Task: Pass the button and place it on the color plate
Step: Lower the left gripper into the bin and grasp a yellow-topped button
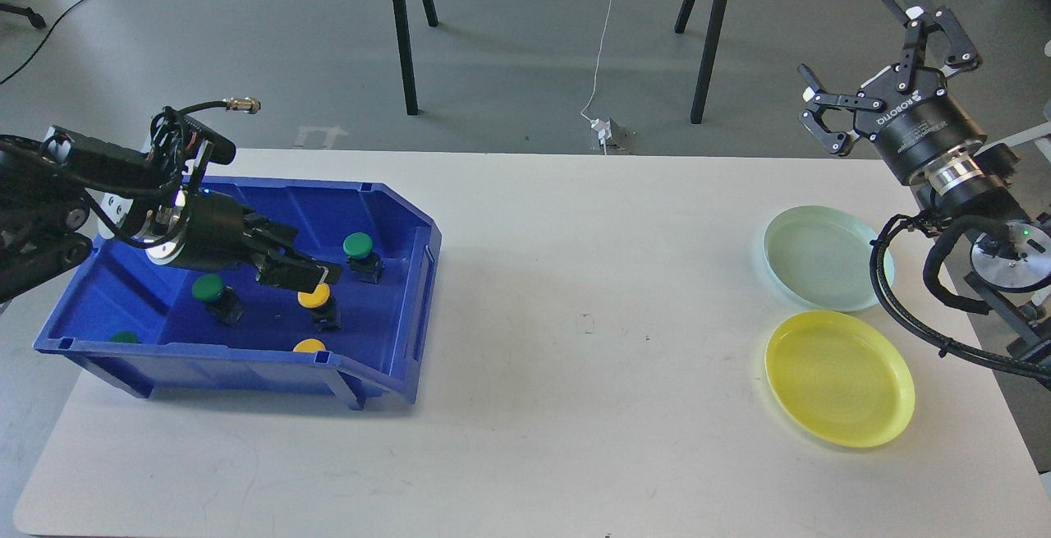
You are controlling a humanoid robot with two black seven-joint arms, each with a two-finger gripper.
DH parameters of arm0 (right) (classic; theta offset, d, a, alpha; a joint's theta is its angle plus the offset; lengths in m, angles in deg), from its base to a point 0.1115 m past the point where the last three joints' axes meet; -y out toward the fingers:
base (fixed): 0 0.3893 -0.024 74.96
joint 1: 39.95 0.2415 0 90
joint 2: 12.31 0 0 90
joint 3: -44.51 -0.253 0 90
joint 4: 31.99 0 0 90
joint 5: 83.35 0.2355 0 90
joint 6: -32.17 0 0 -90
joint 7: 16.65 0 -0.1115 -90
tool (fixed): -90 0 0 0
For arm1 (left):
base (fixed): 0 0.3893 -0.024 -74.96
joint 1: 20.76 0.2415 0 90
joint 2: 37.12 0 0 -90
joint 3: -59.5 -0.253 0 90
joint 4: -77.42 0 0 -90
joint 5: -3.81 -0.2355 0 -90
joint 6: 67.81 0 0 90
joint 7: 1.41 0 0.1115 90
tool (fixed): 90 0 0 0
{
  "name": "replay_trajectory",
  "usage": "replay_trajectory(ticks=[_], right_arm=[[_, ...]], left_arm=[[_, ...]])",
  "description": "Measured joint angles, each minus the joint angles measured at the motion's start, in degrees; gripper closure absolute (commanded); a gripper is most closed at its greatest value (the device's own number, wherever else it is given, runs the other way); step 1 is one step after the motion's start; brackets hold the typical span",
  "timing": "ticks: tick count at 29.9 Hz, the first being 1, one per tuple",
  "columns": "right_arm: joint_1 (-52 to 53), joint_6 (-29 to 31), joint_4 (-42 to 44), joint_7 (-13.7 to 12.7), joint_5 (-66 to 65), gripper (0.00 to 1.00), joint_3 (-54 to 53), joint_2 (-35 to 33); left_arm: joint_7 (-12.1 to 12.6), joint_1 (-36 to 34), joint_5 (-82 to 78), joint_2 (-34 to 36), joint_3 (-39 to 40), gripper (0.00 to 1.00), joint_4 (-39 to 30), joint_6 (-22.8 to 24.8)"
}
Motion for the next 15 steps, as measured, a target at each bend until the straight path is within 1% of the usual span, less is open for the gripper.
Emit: replay_trajectory(ticks=[6, 11, 15], right_arm=[[-0.6, 0.0, 0.0, 0.0, 0.0, 0.01, 0.0, -0.1], [-0.8, 0.0, 0.0, 0.0, 0.0, 0.01, 0.0, -0.3], [-1.0, 0.0, 0.0, 0.0, 0.0, 0.01, 0.0, -0.3]], left_arm=[[0.0, 0.9, -0.1, -2.2, 0.0, 0.01, 3.2, 0.0], [0.0, 2.6, -0.1, -5.8, 0.0, 0.01, 7.4, 0.0], [0.0, 3.1, -0.1, -7.0, 0.0, 0.01, 8.6, 0.0]])
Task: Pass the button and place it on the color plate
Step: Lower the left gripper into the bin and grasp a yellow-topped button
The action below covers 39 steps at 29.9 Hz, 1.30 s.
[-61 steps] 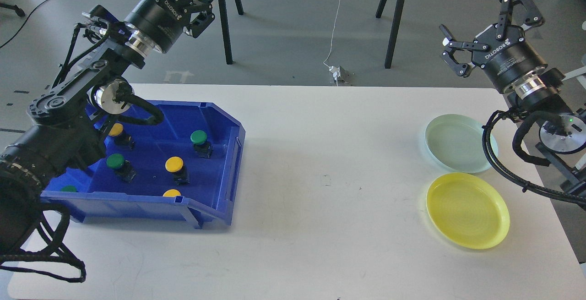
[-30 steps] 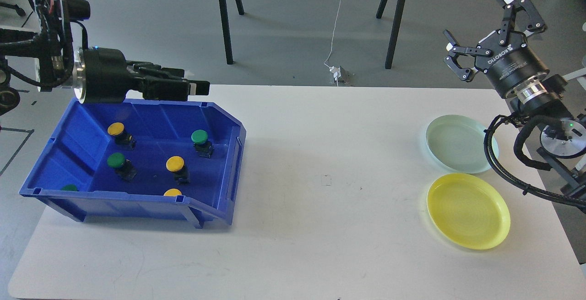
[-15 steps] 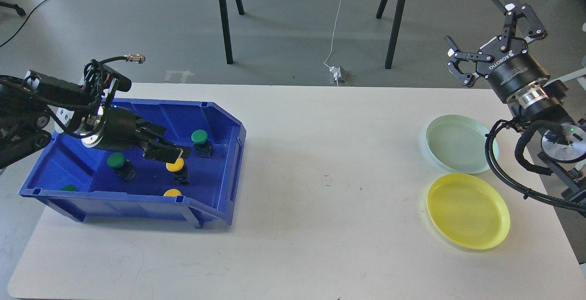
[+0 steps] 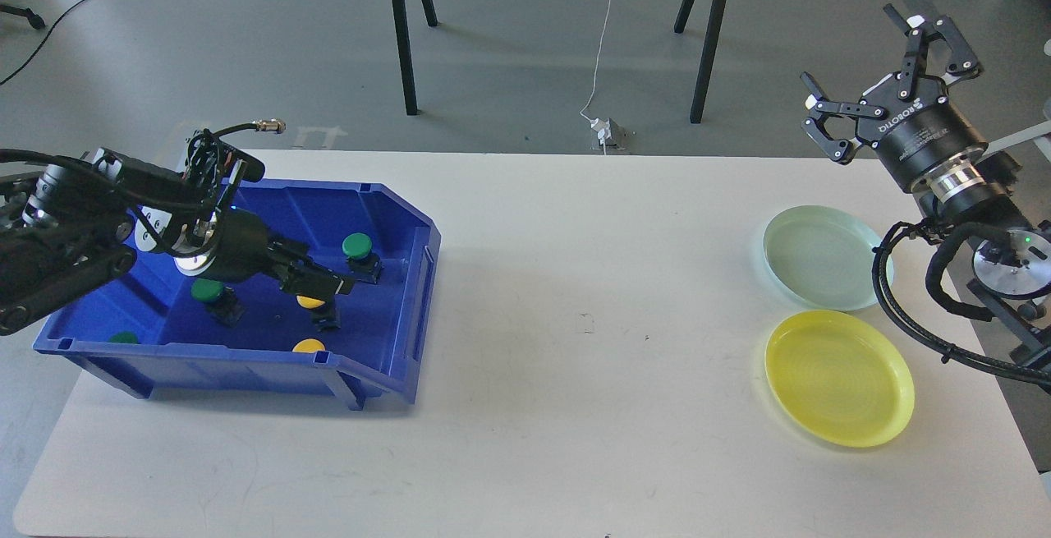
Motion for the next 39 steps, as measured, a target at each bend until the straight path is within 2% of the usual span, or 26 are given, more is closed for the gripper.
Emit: replay_trajectory(ticks=[17, 25, 31, 36, 37, 39], right_arm=[[-0.1, 0.0, -0.1, 0.0, 0.0, 0.01, -0.1, 0.0], [-0.4, 0.0, -0.1, 0.0, 0.0, 0.01, -0.1, 0.0], [-0.5, 0.0, -0.1, 0.1, 0.0, 0.01, -0.2, -0.1], [-0.9, 0.0, -0.1, 0.2, 0.0, 0.01, -0.3, -0.2], [-0.9, 0.0, -0.1, 0.2, 0.0, 0.01, -0.3, -0.3], [-1.1, 0.0, -0.1, 0.2, 0.0, 0.01, -0.3, -0.4]], left_arm=[[0.0, 3.2, -2.0, -4.4, 0.0, 0.01, 7.8, 0.0], [0.0, 4.4, -1.9, -5.1, 0.0, 0.05, 9.4, 0.0], [0.0, 4.5, -1.9, -5.3, 0.0, 0.26, 9.4, 0.0], [0.0, 4.6, -2.0, -5.4, 0.0, 0.55, 9.3, 0.0], [0.0, 4.6, -2.2, -5.4, 0.0, 0.58, 9.3, 0.0], [0.0, 4.6, -2.8, -5.5, 0.0, 0.59, 9.3, 0.0]])
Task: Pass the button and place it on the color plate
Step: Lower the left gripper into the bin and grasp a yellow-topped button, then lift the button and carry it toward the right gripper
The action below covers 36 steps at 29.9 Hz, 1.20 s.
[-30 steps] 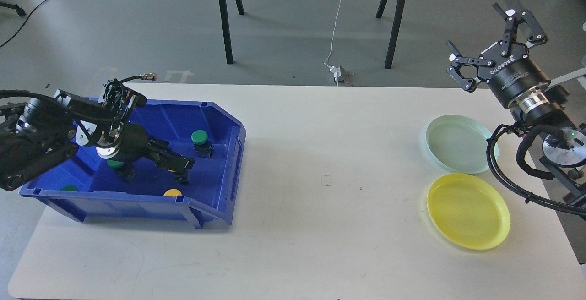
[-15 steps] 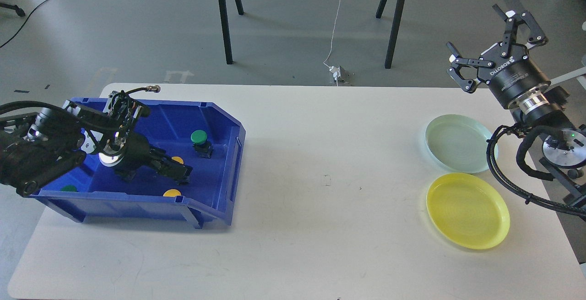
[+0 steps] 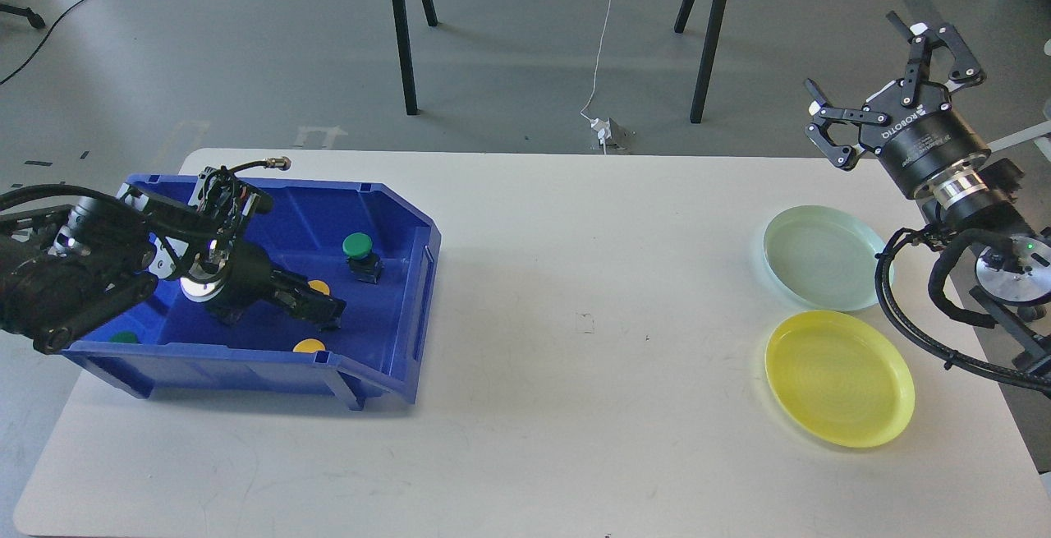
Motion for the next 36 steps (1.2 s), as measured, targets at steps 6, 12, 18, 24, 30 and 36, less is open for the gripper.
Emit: replay_trajectory(ticks=[6, 12, 18, 24, 30, 36], right_arm=[[-0.3, 0.0, 0.0, 0.0, 0.0, 0.01, -0.3, -0.1], [-0.3, 0.0, 0.0, 0.0, 0.1, 0.01, -0.3, -0.1], [-0.3, 0.0, -0.1, 0.0, 0.1, 0.01, -0.4, -0.1], [-0.3, 0.0, -0.1, 0.0, 0.0, 0.01, -0.4, -0.2], [0.1, 0.0, 0.1, -0.1, 0.1, 0.01, -0.7, -0.3], [0.2, 0.0, 1.0, -0.8, 0.1, 0.01, -0.9, -1.4]], left_arm=[[0.0, 0.6, -0.6, -0.5, 0.0, 0.68, 0.1, 0.0], [0.0, 0.7, -0.6, -0.5, 0.1, 0.92, 0.0, 0.0], [0.0, -0.4, -0.6, 0.8, 0.4, 0.93, -2.5, 0.0], [0.0, -3.7, -0.1, 9.0, 1.6, 0.93, -12.6, 0.0], [0.0, -5.5, 3.0, 20.0, 8.9, 0.92, -24.5, 0.0], [0.0, -5.2, 12.0, 26.1, 15.3, 0.92, -31.7, 0.0]])
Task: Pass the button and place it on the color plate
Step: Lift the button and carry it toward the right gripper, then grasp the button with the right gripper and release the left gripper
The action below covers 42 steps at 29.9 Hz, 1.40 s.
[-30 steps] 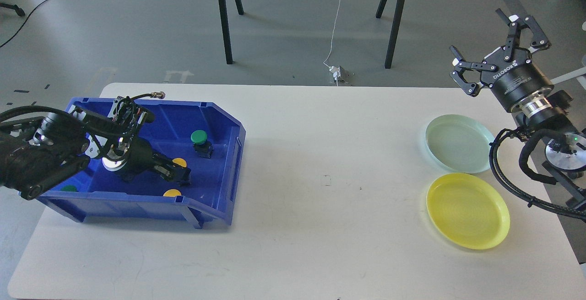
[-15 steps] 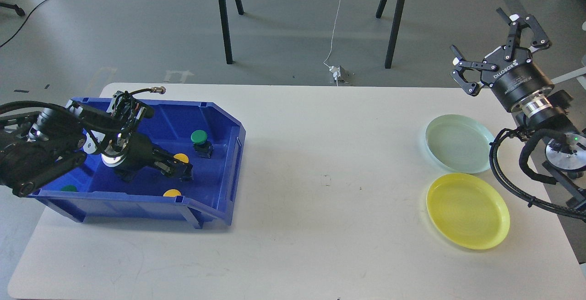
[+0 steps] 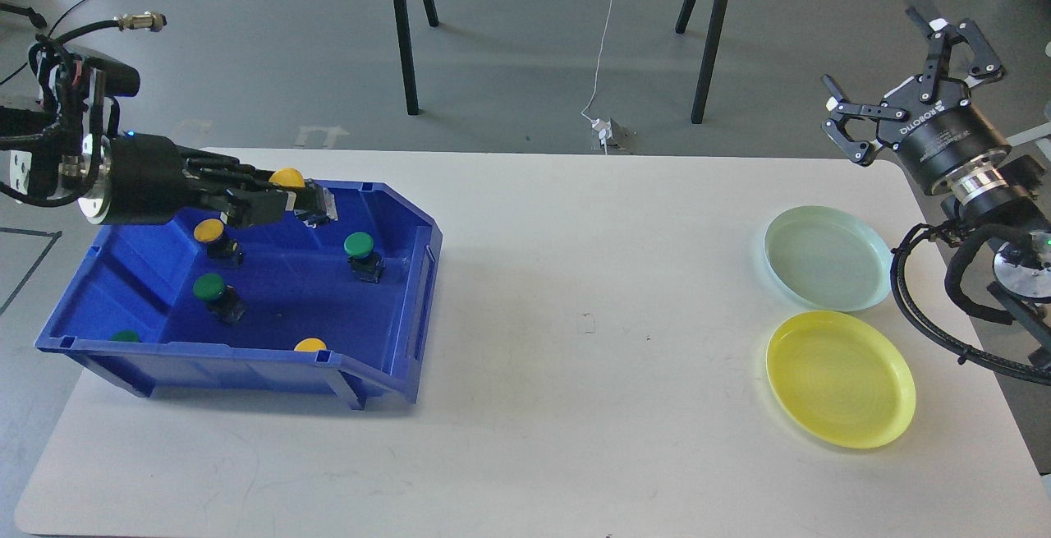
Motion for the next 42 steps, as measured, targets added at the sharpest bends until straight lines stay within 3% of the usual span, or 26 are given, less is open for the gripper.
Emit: replay_trajectory(ticks=[4, 10, 13, 18, 23, 33, 42], right_arm=[[-0.1, 0.0, -0.2, -2.1, -0.1, 0.01, 0.3, -0.5], [1.4, 0.0, -2.5, -5.0, -0.8, 0.01, 0.9, -1.8], [1.4, 0.0, -4.6, -7.9, -3.4, 0.01, 1.0, -1.4], [1.3, 0.0, -10.1, -12.0, -10.0, 0.01, 4.1, 0.4], [3.0, 0.0, -14.0, -12.2, -11.8, 0.01, 7.0, 4.0], [7.8, 0.0, -13.0, -12.2, -12.1, 0.01, 11.5, 12.6], [7.1, 0.0, -13.6, -12.3, -12.0, 0.01, 13.2, 13.5]], left_arm=[[0.0, 0.0, 10.1, -2.3, 4.1, 0.92, -0.7, 0.0], [0.0, 0.1, 24.5, -13.0, 10.1, 0.92, 2.9, 0.0], [0.0, 0.8, 27.6, -21.0, 10.6, 0.92, 7.2, 0.0], [0.0, 4.8, 28.3, -27.9, 11.2, 0.92, 10.7, 0.0], [0.0, 7.9, 28.3, -29.7, 11.5, 0.92, 10.9, 0.0], [0.0, 10.0, 28.5, -32.6, 11.6, 0.92, 11.2, -0.1], [0.0, 10.1, 29.0, -33.0, 12.8, 0.92, 12.7, 0.0]])
